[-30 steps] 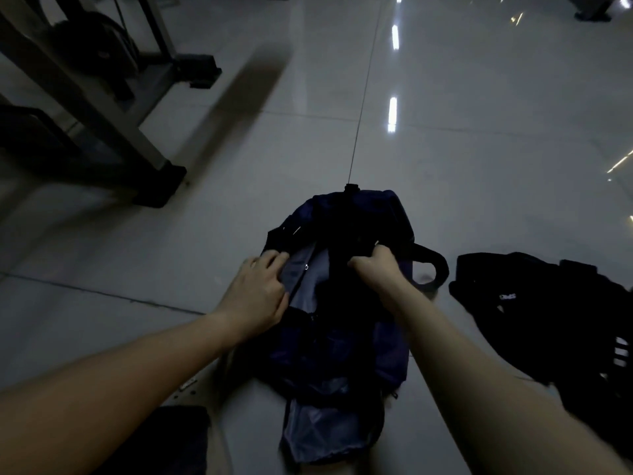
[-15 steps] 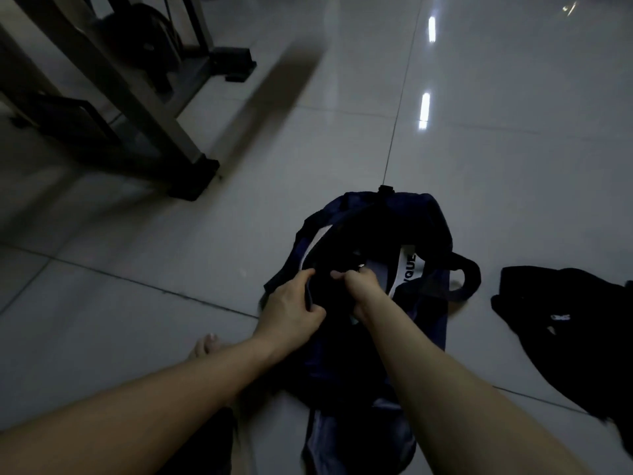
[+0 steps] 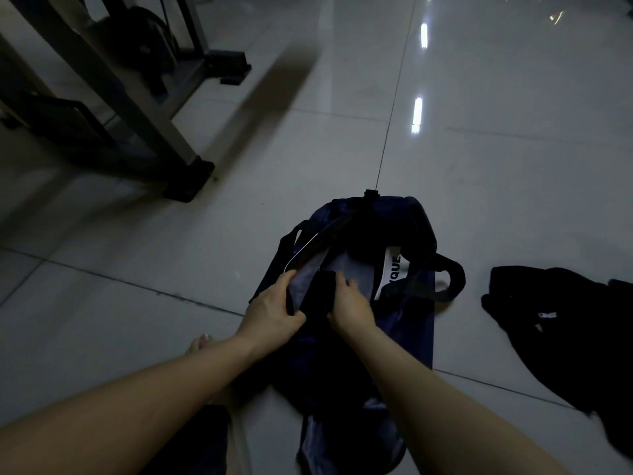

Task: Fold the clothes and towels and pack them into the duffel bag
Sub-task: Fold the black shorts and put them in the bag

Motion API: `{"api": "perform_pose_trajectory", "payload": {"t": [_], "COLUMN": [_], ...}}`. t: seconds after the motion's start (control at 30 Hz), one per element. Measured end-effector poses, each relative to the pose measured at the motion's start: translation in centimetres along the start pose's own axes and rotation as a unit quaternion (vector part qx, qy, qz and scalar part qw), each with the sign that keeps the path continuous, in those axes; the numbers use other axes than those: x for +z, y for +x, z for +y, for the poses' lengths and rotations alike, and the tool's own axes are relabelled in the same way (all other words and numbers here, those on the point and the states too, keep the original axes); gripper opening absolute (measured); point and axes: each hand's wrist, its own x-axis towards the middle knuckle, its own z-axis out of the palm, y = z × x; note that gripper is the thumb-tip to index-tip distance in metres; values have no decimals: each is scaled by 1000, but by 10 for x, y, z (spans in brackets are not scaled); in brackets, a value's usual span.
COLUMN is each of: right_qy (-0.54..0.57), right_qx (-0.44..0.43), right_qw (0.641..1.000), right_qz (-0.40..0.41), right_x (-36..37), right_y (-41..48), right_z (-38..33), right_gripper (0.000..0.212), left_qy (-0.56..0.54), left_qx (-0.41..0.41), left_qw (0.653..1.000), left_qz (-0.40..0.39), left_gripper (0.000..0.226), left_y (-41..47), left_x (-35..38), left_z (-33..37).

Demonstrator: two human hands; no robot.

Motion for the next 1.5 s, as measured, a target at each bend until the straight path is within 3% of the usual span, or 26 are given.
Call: {"api": "perform_pose_trajectory", "payload": {"t": [0.1, 0.23, 0.3, 0.4, 0.47, 0.63, 0.73, 0.87, 0.97, 1.07, 1.1, 1.17, 1.27, 1.37, 1.5], "right_qy": [22, 190, 123, -66, -117, -103, -112, -43, 16, -72, -125, -210, -253, -265, -273], "right_qx": [-25, 12, -9, -38, -75, -104, -118, -129, -135, -138, -143, -152, -144, -147, -177], "right_qw": [999, 977, 986, 997, 990, 972, 960, 953, 962, 980, 977, 962, 950, 947, 941], "right_qz": [-14, -100, -114, -20, -5, -181, -229, -273, -237, -122, -96, -90, -115, -105, -90], "right_x": [4, -5, -9, -12, -13, -2, 6, -1, -18, -46, -55, -67, -71, -62, -47], "right_y": [1, 4, 6, 3, -1, 7, 10, 11, 11, 8, 6, 3, -4, -16, -32], "right_z": [3, 3, 0, -4, -7, -9, -8, -9, -6, 7, 12, 23, 37, 51, 59], "right_gripper": [59, 53, 50, 64, 68, 66, 67, 63, 61, 56, 48, 25, 36, 51, 58], "left_qy": [-9, -5, 1, 29, 58, 214, 151, 104, 205, 354, 375, 396, 461, 513, 493], "left_qx": [-4, -5, -11, -6, 0, -5, -41, -21, -11, 101, 163, 249, 211, 201, 260], "left_qw": [1000, 999, 999, 999, 998, 973, 985, 994, 977, 924, 909, 882, 817, 768, 777], "left_qz": [-19, -42, -48, -43, -40, 80, 70, 37, 54, 104, 84, -58, -275, -327, -292], "left_gripper": [75, 81, 83, 80, 75, 57, 54, 47, 40, 40, 47, 80, 134, 151, 142], "left_y": [1, 2, 1, 1, 0, -6, -5, -3, 3, 23, 31, 46, 65, 74, 69], "left_x": [2, 5, 6, 6, 6, 10, 11, 12, 7, -3, -6, -10, -10, -4, 19], "left_z": [-2, -2, -5, -8, -8, -17, -22, -19, -12, -4, 0, 8, 15, 10, 0]}}
